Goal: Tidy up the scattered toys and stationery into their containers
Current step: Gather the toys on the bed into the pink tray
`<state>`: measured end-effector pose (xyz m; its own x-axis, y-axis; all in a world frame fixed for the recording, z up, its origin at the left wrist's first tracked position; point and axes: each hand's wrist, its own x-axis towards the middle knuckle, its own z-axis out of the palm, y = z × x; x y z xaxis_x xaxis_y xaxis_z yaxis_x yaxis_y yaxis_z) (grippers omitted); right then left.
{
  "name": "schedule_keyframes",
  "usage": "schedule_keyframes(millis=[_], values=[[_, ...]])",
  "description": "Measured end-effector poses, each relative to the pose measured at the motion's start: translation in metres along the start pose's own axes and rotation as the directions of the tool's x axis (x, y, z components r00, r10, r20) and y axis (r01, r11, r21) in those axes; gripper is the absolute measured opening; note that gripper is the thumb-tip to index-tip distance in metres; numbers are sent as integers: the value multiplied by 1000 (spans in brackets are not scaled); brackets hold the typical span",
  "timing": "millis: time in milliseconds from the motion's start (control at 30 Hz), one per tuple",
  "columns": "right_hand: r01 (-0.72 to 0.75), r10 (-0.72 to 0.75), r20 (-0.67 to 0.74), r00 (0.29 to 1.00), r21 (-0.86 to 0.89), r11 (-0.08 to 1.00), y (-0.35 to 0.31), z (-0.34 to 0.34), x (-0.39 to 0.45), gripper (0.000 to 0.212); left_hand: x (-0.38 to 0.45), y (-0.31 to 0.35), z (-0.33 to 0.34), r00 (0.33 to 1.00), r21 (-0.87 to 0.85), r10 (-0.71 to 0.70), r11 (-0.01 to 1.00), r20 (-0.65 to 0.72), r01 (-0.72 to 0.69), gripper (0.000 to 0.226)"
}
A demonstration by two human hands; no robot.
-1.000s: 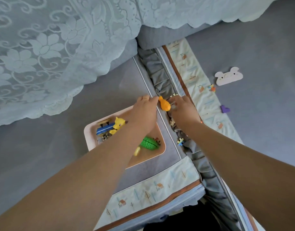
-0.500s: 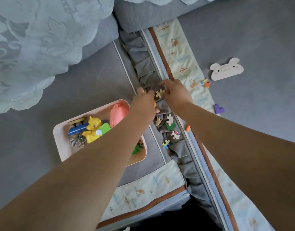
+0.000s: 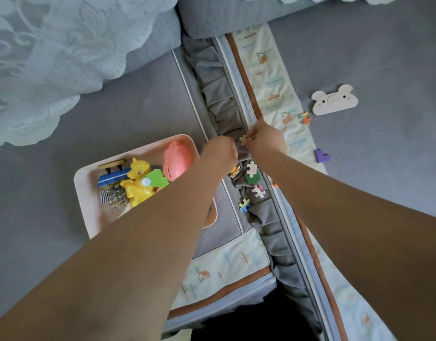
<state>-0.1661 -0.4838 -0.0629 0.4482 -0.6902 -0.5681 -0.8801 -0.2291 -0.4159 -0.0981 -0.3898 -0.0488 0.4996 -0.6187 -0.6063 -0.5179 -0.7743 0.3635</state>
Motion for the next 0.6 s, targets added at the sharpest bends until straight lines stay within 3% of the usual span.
schedule_keyframes(millis=[200,367,533,600], values=[[49,-33,-124,992,127,991,1,2,-38,12,-32,-2,-10,976,-205,-69,978,-208,26,24],[162,-130,-169,977,187,969,-25,11,-73,21,-74,-37,-49,911,-393,-170,919,-375,10,16],[211,-220,33,975,176,961,-50,35,-111,16,-108,-93,-68,958,-210,-130,975,-257,76,24],[210,-220,50,974,158,965,-50,44,-120,15,-116,-107,-66,963,-140,-120,986,-243,88,23]])
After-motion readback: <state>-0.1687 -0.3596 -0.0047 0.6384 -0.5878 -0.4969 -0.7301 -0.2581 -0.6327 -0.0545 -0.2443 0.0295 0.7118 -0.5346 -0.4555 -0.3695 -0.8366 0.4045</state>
